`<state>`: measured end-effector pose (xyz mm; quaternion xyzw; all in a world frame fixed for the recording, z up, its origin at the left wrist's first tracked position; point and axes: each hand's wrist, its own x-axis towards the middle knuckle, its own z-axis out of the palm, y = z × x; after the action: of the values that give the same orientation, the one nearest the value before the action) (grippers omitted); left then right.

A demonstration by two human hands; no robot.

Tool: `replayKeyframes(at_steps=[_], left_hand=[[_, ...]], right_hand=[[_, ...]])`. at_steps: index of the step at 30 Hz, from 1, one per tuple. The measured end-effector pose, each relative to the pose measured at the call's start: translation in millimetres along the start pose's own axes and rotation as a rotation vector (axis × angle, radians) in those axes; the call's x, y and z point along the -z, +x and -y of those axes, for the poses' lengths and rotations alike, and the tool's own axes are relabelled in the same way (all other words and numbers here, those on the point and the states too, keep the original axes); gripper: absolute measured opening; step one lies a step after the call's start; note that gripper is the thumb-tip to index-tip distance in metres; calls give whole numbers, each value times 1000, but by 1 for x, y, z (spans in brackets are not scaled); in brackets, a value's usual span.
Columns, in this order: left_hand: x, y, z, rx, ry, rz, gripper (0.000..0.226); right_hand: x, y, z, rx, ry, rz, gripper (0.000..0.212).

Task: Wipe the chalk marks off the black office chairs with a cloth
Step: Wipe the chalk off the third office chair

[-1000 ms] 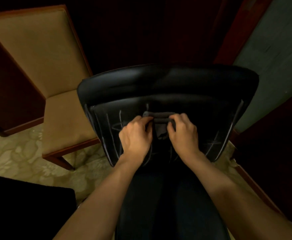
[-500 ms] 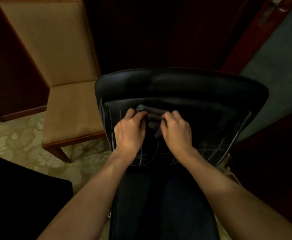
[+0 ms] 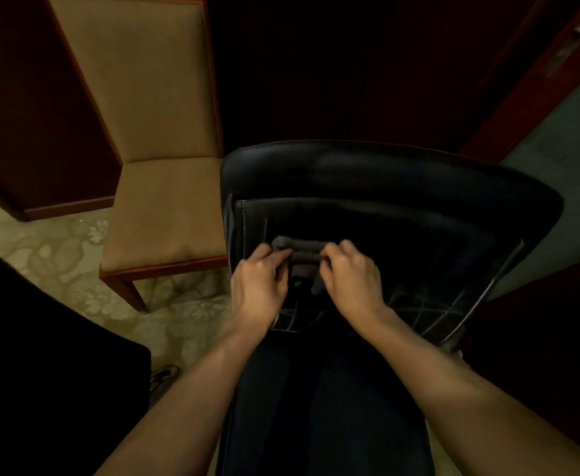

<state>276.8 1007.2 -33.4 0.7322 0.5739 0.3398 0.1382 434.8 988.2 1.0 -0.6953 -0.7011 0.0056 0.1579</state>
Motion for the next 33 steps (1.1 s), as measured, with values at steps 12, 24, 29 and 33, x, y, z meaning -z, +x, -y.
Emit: replayKeyframes(at_steps=[12,24,29,33], left_hand=[[56,25,19,78,-118,-261,25],[64,-82,44,233,-147,-231,26],[112,-10,36,157,-134,-393,24],[87,-22,54,233,-174,-319,25]], right_hand=[[12,48,72,86,102,-309,14],[-22,-36,90,130,130,-114,13],[20,18,128,106,243,-303,16],[-17,7,121,108,179,-279,15]])
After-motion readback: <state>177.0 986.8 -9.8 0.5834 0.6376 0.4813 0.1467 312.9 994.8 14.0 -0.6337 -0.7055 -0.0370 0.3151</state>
